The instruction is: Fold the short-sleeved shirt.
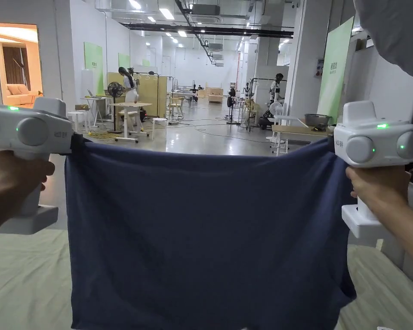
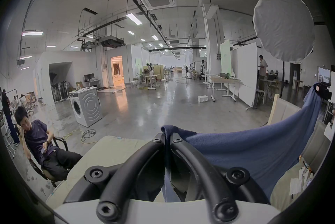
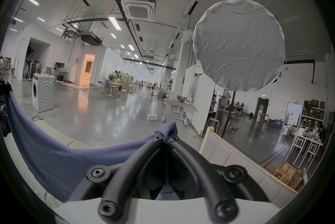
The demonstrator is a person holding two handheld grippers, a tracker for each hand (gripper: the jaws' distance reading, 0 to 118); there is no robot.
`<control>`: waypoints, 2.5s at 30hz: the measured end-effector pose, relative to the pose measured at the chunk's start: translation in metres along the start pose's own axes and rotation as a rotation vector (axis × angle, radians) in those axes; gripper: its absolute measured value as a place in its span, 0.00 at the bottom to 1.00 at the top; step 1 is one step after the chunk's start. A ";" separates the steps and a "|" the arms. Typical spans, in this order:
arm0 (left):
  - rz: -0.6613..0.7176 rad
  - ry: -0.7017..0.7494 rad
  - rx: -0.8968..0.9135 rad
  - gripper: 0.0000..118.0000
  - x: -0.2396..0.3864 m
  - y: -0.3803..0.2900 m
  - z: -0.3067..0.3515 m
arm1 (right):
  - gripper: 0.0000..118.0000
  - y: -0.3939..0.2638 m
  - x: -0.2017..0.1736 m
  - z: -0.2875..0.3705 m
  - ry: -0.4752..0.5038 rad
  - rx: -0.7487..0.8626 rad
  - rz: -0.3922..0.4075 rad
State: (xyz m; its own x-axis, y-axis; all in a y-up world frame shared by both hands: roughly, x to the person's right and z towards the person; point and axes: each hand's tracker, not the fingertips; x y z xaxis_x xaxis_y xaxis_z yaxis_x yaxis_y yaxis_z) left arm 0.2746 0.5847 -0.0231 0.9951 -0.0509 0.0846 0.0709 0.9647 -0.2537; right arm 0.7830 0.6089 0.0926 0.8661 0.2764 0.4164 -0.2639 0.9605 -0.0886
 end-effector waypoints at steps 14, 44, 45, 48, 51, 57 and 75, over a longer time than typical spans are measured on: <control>-0.051 0.030 0.070 0.04 -0.011 0.012 -0.010 | 0.01 0.014 -0.016 0.011 -0.024 0.065 0.008; -0.005 -0.065 -0.081 0.04 -0.047 -0.256 0.176 | 0.01 -0.204 -0.005 0.261 0.146 -0.145 0.072; -0.004 -0.069 -0.089 0.04 -0.047 -0.268 0.185 | 0.01 -0.214 -0.004 0.272 0.150 -0.147 0.070; 0.020 -0.073 -0.132 0.04 -0.048 -0.303 0.211 | 0.01 -0.245 -0.001 0.304 0.167 -0.204 0.048; 0.022 -0.072 -0.184 0.04 -0.050 -0.338 0.234 | 0.01 -0.276 -0.001 0.337 0.181 -0.273 0.033; 0.062 -0.084 -0.342 0.04 -0.061 -0.408 0.267 | 0.01 -0.334 -0.007 0.388 0.247 -0.433 0.061; 0.014 -0.107 -0.760 0.04 -0.074 -0.548 0.244 | 0.01 -0.472 -0.032 0.420 0.342 -0.834 0.209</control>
State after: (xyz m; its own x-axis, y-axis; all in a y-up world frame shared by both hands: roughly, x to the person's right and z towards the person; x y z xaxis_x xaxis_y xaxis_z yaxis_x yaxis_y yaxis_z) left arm 0.1451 0.1230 0.3447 0.9870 0.0225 0.1592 0.1244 0.5206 -0.8447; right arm 0.7016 0.1332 0.5012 0.9484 0.3145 0.0405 -0.1532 0.5662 -0.8099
